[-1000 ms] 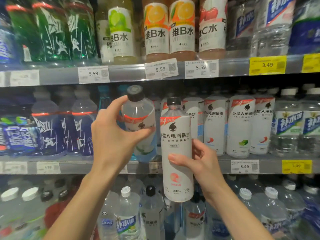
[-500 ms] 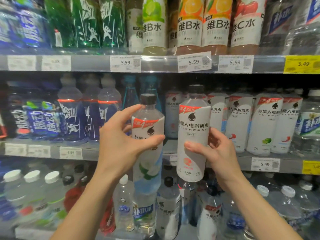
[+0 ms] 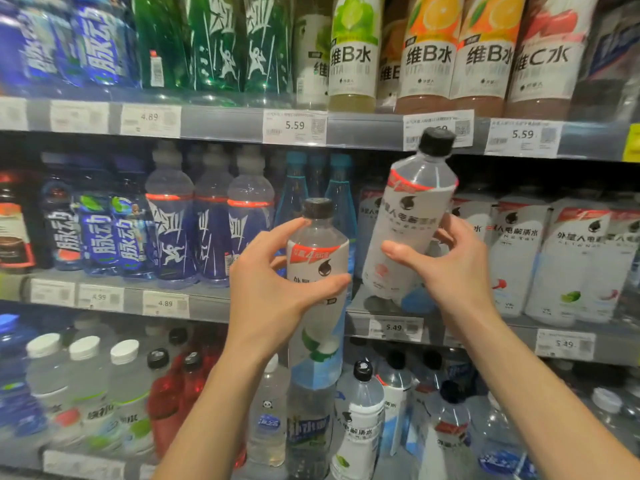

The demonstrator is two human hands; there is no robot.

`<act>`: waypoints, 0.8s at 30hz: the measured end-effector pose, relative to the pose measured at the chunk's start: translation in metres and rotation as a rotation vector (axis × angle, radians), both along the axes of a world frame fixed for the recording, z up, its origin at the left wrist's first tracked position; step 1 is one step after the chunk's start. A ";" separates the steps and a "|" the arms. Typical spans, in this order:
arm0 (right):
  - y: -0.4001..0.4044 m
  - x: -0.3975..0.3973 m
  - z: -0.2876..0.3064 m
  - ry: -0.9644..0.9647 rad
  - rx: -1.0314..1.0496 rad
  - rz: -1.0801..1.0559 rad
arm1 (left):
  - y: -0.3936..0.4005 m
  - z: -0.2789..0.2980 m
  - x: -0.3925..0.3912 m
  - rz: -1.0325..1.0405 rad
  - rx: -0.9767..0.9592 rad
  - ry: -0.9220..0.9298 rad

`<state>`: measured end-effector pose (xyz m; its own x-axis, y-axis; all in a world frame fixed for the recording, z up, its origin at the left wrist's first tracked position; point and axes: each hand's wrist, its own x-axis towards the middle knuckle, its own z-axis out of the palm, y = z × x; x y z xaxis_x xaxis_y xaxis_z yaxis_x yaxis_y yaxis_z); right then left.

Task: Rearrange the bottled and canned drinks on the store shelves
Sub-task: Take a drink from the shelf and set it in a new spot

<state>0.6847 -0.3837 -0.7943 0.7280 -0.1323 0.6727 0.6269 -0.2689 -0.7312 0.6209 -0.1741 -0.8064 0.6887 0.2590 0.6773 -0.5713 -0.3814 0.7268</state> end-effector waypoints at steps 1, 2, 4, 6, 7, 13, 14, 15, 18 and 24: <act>0.005 0.006 0.000 -0.006 -0.019 -0.027 | 0.000 -0.001 0.001 -0.006 -0.006 -0.002; 0.010 0.011 -0.001 -0.002 -0.032 -0.049 | 0.000 -0.001 0.002 -0.009 -0.011 -0.004; 0.019 0.016 -0.004 0.012 -0.042 -0.079 | 0.000 -0.002 0.005 -0.019 -0.020 -0.008; 0.025 0.017 -0.007 0.016 -0.050 -0.119 | 0.000 -0.004 0.007 -0.029 -0.029 -0.015; 0.027 0.018 -0.009 0.016 -0.060 -0.145 | 0.000 -0.005 0.008 -0.031 -0.026 -0.019; 0.032 0.022 -0.025 0.045 -0.079 -0.228 | 0.001 -0.012 0.016 -0.040 -0.014 -0.036; 0.033 0.023 -0.027 0.056 -0.073 -0.248 | 0.000 -0.012 0.017 -0.041 -0.013 -0.036; 0.034 0.023 -0.028 0.065 -0.066 -0.266 | 0.000 -0.013 0.017 -0.043 -0.012 -0.034; 0.039 0.024 -0.028 0.083 -0.007 -0.301 | 0.000 -0.014 0.018 -0.047 -0.018 -0.027; 0.046 0.024 -0.030 0.041 -0.003 -0.402 | -0.002 -0.015 0.021 -0.049 -0.022 -0.030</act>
